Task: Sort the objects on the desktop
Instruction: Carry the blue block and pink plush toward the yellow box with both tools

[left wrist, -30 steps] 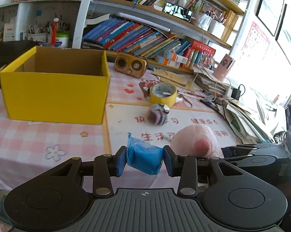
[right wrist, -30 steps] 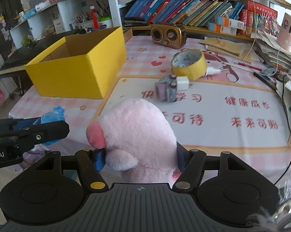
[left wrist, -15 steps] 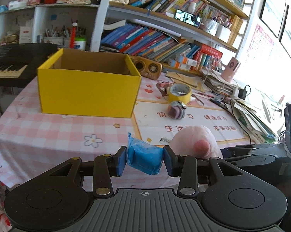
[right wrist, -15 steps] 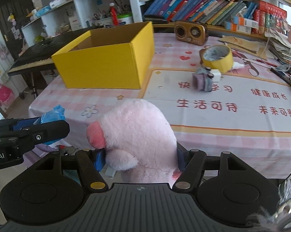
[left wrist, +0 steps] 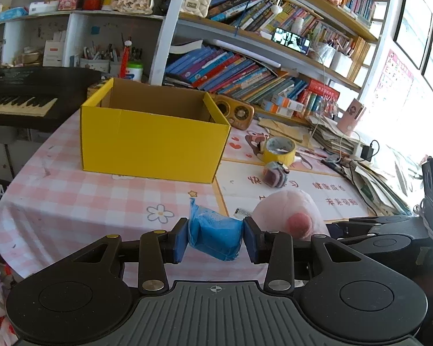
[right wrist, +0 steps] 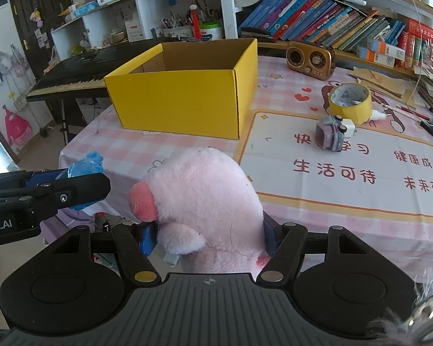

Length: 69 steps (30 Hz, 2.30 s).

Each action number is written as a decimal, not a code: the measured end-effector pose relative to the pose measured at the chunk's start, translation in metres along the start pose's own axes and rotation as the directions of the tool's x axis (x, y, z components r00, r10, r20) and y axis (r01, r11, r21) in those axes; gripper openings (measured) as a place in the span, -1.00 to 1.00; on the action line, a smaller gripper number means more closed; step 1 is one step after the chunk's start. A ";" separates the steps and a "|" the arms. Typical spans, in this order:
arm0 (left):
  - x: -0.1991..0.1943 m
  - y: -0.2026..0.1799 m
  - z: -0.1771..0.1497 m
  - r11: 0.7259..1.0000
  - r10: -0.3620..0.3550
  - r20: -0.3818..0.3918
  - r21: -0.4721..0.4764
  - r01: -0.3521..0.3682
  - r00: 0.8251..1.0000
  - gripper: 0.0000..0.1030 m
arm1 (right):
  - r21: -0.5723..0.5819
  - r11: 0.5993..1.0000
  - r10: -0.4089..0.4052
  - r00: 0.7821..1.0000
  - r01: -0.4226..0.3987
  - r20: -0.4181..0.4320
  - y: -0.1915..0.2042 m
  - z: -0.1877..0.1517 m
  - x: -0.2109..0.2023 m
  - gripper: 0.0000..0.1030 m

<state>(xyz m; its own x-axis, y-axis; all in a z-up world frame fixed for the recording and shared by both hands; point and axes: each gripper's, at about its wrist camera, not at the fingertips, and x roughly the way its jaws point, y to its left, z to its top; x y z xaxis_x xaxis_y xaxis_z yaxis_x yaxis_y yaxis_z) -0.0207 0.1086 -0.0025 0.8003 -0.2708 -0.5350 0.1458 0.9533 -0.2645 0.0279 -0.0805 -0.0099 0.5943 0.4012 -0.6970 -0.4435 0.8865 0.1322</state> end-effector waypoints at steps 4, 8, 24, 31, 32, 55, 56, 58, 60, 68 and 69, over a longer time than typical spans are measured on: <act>-0.003 0.005 0.001 1.000 0.014 0.009 -0.004 -0.014 1.000 -0.23 | -0.018 1.000 0.015 1.000 -0.015 0.002 0.006 0.003 0.003 0.27; -0.004 0.010 0.002 1.000 0.026 0.010 -0.010 -0.026 1.000 -0.23 | -0.027 0.999 0.028 1.000 -0.028 0.001 0.011 0.005 0.006 0.27; -0.001 0.014 0.006 1.000 0.028 -0.004 -0.010 -0.028 1.000 -0.23 | -0.035 0.999 0.040 0.999 -0.040 -0.013 0.015 0.011 0.014 0.27; 0.004 0.012 0.007 1.000 0.021 -0.014 -0.012 -0.021 1.000 -0.23 | -0.038 0.998 0.039 0.999 -0.040 -0.024 0.013 0.012 0.015 0.27; 0.006 0.011 0.008 1.000 0.020 -0.015 -0.012 -0.020 1.000 -0.23 | -0.038 0.998 0.040 0.999 -0.040 -0.025 0.012 0.012 0.015 0.27; 0.038 0.020 0.022 0.996 0.050 -0.028 -0.067 -0.052 0.998 -0.23 | -0.113 0.991 0.071 0.996 -0.077 -0.055 0.000 0.044 0.045 0.27; 0.040 0.021 0.023 0.996 0.056 -0.028 -0.071 -0.058 0.998 -0.23 | -0.118 0.990 0.075 0.996 -0.082 -0.056 0.000 0.047 0.048 0.27; 0.043 0.022 0.027 0.994 0.067 -0.025 -0.080 -0.069 0.997 -0.23 | -0.128 0.988 0.084 0.995 -0.090 -0.053 -0.002 0.052 0.052 0.27; 0.045 0.024 0.033 0.993 0.077 -0.014 -0.088 -0.078 0.997 -0.23 | -0.136 0.986 0.094 0.995 -0.098 -0.038 -0.004 0.059 0.054 0.27; 0.053 0.023 0.075 0.993 0.098 0.074 -0.079 -0.092 0.992 -0.24 | -0.158 0.980 0.135 0.988 -0.122 0.070 -0.012 0.110 0.053 0.27; 0.054 0.023 0.082 0.993 0.099 0.087 -0.077 -0.093 0.991 -0.24 | -0.158 0.979 0.144 0.986 -0.129 0.085 -0.013 0.117 0.053 0.27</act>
<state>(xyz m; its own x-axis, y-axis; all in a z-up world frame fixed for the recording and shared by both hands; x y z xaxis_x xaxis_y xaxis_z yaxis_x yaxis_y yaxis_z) 0.0736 0.1266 0.0280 0.8583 -0.1622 -0.4869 0.0258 0.9612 -0.2746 0.1442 -0.0440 0.0342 0.5790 0.5426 -0.6085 -0.6167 0.7797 0.1084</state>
